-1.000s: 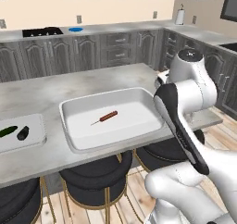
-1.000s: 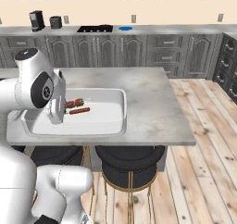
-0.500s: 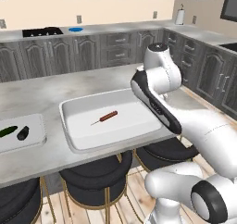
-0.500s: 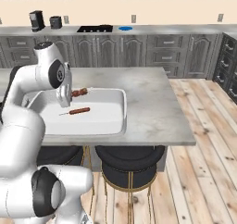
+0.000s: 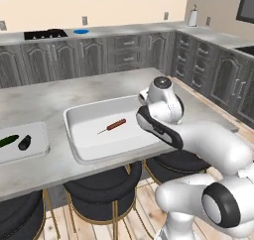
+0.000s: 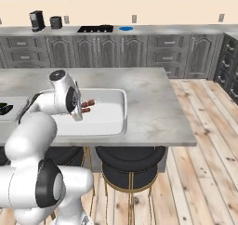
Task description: Place the cold items (eggplant and cucumber) from the fridge in one tupperware on the dining counter. Place the warm items (hot dog and kebab skewer) in the stove area in another tupperware.
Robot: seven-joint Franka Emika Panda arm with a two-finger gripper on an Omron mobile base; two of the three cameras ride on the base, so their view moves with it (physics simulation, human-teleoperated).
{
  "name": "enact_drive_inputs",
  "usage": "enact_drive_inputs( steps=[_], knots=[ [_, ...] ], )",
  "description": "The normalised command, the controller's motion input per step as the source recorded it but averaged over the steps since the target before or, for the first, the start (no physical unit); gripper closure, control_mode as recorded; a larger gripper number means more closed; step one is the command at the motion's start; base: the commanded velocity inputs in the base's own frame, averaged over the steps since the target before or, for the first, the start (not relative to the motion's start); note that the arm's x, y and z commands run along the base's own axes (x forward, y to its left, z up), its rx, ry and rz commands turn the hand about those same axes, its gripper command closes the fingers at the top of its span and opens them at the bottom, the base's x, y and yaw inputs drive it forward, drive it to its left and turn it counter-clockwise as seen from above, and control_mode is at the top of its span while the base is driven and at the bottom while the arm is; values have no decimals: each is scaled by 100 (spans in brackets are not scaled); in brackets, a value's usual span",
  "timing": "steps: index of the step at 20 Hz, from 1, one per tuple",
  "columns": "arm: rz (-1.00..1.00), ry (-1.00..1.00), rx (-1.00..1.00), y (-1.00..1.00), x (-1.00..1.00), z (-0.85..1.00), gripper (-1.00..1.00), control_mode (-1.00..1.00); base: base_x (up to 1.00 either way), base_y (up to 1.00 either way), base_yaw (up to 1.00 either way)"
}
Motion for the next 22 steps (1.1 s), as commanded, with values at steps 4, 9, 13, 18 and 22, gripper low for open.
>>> enact_drive_inputs(
  steps=[4, 9, 13, 18, 22],
  knots=[
    [9, 6, 4, -1, 86, -39, 100, -100, 0, 0, 0],
    [13, 12, 11, -11, 88, -10, 100, -100, 0, 0, 0],
    [9, 12, 9, 0, 89, 0, 100, -100, 0, 0, 0],
    [3, 27, 0, 15, 81, -11, 100, -100, 0, 0, 0],
    [0, 34, 0, 21, 56, -12, 100, -100, 0, 0, 0]
  ],
)
